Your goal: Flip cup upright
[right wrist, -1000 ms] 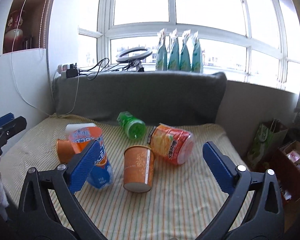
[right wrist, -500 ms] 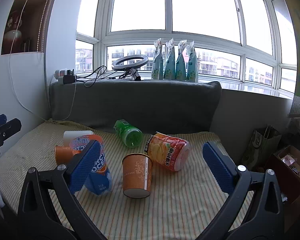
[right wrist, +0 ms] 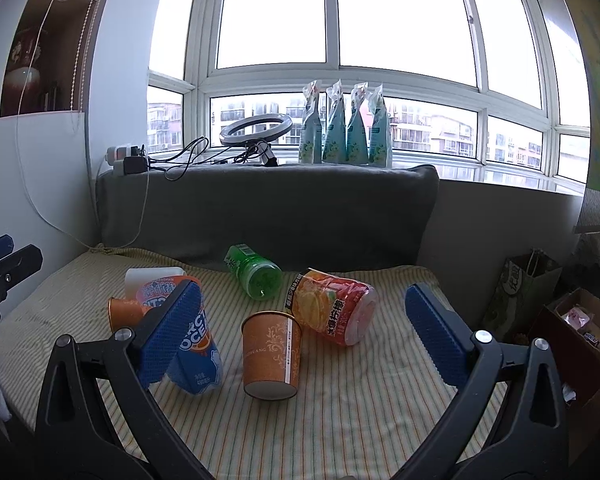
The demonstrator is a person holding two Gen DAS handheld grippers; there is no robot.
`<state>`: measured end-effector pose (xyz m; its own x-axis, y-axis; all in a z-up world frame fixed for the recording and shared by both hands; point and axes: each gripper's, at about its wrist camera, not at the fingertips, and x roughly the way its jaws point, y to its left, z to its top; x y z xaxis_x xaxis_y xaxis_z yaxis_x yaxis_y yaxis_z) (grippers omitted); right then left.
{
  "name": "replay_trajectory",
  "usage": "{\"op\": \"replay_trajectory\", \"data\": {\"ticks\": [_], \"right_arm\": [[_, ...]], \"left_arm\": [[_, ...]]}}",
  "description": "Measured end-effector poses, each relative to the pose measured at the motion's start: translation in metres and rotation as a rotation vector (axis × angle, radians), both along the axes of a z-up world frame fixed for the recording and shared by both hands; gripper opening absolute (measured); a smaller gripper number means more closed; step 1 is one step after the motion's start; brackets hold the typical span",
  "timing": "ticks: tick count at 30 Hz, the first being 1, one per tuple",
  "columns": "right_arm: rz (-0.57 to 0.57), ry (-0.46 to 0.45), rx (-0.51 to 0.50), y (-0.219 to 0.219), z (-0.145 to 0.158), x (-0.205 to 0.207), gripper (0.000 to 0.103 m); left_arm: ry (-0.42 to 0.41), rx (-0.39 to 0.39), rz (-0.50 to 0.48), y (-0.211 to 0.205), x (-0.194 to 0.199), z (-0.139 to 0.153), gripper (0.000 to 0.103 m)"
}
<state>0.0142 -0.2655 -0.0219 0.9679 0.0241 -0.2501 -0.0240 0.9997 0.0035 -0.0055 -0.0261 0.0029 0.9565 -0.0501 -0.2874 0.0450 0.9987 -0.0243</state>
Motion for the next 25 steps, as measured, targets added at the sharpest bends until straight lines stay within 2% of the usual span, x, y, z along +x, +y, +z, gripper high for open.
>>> {"op": "replay_trajectory", "data": {"ticks": [25], "right_arm": [[0.007, 0.009, 0.0, -0.0005, -0.0017, -0.0004, 0.103]], "left_arm": [[-0.011, 0.008, -0.004, -0.0009, -0.0028, 0.0018, 0.088]]}}
